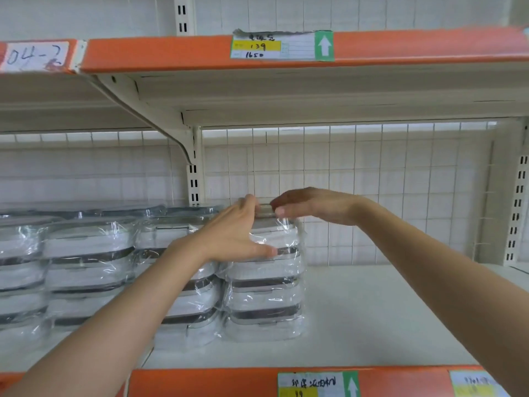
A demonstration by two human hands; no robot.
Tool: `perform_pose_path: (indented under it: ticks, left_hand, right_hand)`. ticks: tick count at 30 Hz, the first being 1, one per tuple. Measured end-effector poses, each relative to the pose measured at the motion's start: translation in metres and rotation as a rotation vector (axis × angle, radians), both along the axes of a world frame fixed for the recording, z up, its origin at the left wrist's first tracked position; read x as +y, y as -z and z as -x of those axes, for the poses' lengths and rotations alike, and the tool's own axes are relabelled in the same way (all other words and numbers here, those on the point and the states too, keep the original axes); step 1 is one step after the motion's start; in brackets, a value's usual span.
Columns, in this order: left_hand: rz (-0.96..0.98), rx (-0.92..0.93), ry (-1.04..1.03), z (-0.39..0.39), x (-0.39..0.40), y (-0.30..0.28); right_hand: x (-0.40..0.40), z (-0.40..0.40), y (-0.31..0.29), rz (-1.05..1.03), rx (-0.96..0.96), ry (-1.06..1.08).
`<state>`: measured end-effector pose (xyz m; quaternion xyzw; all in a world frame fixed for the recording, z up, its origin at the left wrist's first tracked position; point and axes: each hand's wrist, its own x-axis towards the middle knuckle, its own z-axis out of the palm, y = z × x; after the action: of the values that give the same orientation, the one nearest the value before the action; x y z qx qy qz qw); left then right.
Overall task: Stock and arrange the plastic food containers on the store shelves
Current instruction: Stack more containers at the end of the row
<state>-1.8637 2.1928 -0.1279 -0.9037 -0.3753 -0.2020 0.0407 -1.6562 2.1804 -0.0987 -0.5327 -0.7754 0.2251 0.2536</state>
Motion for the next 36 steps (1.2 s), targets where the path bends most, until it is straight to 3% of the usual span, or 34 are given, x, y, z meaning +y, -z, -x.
perform_pose_path:
  ticks: [4,8,16,19,23,26,31,36]
  left_hand:
    - [0.102,-0.019,-0.041,0.009,0.0,-0.001]
    - [0.13,-0.037,-0.056,0.007,-0.004,-0.001]
    - [0.275,0.186,-0.103,-0.019,-0.008,0.004]
    - [0.23,0.191,-0.149,-0.021,-0.011,0.011]
    - [0.123,0.047,-0.152,-0.024,-0.021,0.009]
    - [0.152,-0.031,-0.096,-0.031,-0.027,0.007]
    - [0.108,0.037,-0.139,-0.05,-0.027,0.025]
    - [0.095,0.155,-0.149,-0.058,-0.028,0.032]
  right_hand:
    - [-0.013,0.01,0.012,0.034,-0.165,0.052]
    - [-0.039,-0.009,0.006,-0.058,-0.042,0.107]
    - [-0.092,-0.074,0.014,-0.066,0.038,0.254]
    - [-0.103,-0.087,0.021,-0.037,0.037,0.325]
    - [-0.112,-0.094,0.032,-0.05,-0.053,0.417]
    - [-0.116,-0.099,0.037,-0.063,-0.063,0.496]
    - [-0.11,-0.111,0.064,-0.115,-0.058,0.632]
    - [-0.099,-0.1,0.102,0.061,0.193,0.595]
